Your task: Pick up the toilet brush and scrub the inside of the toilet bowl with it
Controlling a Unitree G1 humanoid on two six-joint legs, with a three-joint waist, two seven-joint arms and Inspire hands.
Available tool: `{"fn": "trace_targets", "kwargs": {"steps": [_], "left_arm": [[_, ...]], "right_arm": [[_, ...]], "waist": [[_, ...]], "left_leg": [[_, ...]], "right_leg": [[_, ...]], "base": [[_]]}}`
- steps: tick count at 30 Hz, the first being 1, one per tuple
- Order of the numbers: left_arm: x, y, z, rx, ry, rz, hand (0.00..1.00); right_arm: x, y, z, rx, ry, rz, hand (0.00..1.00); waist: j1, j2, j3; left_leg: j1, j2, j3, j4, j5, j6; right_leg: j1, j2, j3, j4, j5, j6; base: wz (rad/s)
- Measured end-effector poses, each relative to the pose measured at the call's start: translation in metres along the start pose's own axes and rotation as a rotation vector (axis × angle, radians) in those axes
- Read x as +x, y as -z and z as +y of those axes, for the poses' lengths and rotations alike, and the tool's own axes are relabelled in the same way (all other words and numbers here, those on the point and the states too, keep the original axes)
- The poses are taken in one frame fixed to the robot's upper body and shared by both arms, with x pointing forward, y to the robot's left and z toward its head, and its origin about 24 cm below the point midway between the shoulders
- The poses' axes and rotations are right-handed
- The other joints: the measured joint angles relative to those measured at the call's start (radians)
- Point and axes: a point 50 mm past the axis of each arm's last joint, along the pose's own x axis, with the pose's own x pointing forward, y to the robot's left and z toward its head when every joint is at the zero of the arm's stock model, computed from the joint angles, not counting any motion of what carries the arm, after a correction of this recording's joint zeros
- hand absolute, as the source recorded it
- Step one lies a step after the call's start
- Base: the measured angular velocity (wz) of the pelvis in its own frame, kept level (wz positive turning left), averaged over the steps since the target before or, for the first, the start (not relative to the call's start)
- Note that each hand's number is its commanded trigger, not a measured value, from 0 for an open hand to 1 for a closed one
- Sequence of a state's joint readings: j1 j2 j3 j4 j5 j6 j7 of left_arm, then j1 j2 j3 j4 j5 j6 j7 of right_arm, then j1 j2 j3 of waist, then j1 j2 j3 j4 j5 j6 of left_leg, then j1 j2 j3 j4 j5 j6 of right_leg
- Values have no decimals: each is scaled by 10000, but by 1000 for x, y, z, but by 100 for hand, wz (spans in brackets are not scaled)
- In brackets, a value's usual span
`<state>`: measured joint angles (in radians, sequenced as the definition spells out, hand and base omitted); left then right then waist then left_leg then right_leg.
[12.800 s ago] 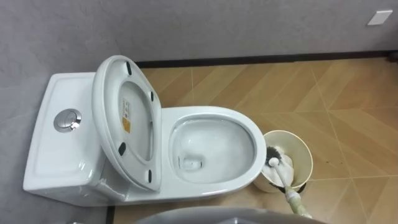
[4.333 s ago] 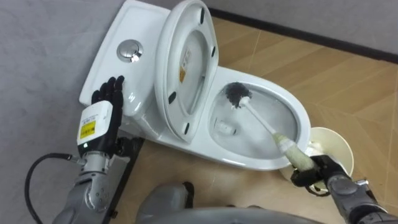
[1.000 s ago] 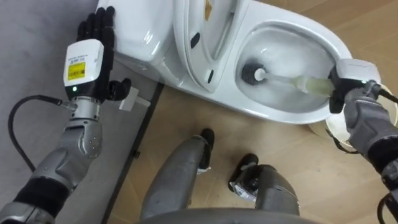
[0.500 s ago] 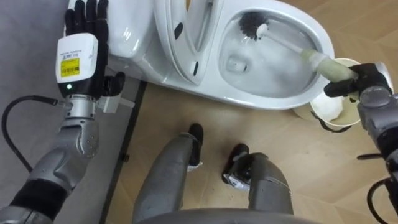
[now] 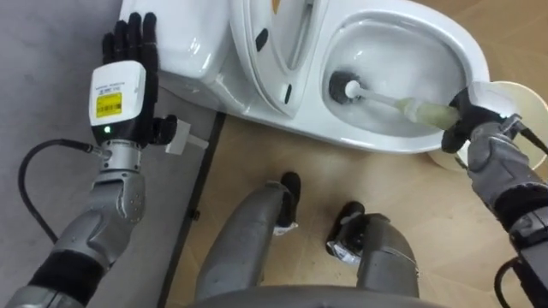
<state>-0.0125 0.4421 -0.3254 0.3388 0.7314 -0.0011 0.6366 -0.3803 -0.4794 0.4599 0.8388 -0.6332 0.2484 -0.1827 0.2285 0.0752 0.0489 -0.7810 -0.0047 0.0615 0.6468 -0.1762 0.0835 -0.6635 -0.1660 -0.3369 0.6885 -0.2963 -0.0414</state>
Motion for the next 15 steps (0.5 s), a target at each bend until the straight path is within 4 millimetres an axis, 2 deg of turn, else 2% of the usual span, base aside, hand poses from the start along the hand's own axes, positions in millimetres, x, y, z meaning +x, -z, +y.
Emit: {"fn": "trace_targets", "kwargs": {"steps": [3,5,6,7,9,12,15], "left_arm": [[-3,2,-1,-96,63,112,0],[-3,2,-1,-222,30,159,0],[-5,3,-1,-401,33,263,0],[-5,4,0,-518,12,305,0],[-6,4,2,-625,-59,202,0],[-7,-1,5,-830,-298,-46,0],[-8,-1,4,-1004,-299,-132,0]], "right_arm": [[-4,-21,-10,-1275,447,-837,100],[-8,-25,-11,-1725,418,-968,100],[-12,-28,-10,-2061,468,-1107,100],[-16,-31,-8,-2455,567,-1278,100],[-27,-33,-6,-2824,708,-1552,100],[-39,-38,-4,-3130,849,-1877,100],[-43,-43,-1,-3398,680,-2027,100]], "waist": [[31,3,-3],[20,-9,-25],[-23,14,-57],[-29,65,-123],[-38,74,-168],[-194,-17,-223],[-352,-159,-283]], "left_leg": [[21,168,-96,80,-91,-131],[52,262,-103,49,-92,-160],[66,305,-132,63,-87,-185],[66,376,-180,48,-112,-230],[84,451,-186,6,-151,-294],[106,452,-180,-126,-165,-334],[257,452,-84,-224,-167,-344]], "right_leg": [[148,225,-68,-197,31,-85],[228,312,-147,-346,61,-137],[298,377,-199,-473,100,-176],[399,497,-228,-671,161,-207],[497,619,-229,-835,184,-224],[505,657,-213,-936,181,-234],[535,646,-74,-977,181,-234]], "base": [[-3],[4],[0],[-3],[-4],[0],[-8]]}}
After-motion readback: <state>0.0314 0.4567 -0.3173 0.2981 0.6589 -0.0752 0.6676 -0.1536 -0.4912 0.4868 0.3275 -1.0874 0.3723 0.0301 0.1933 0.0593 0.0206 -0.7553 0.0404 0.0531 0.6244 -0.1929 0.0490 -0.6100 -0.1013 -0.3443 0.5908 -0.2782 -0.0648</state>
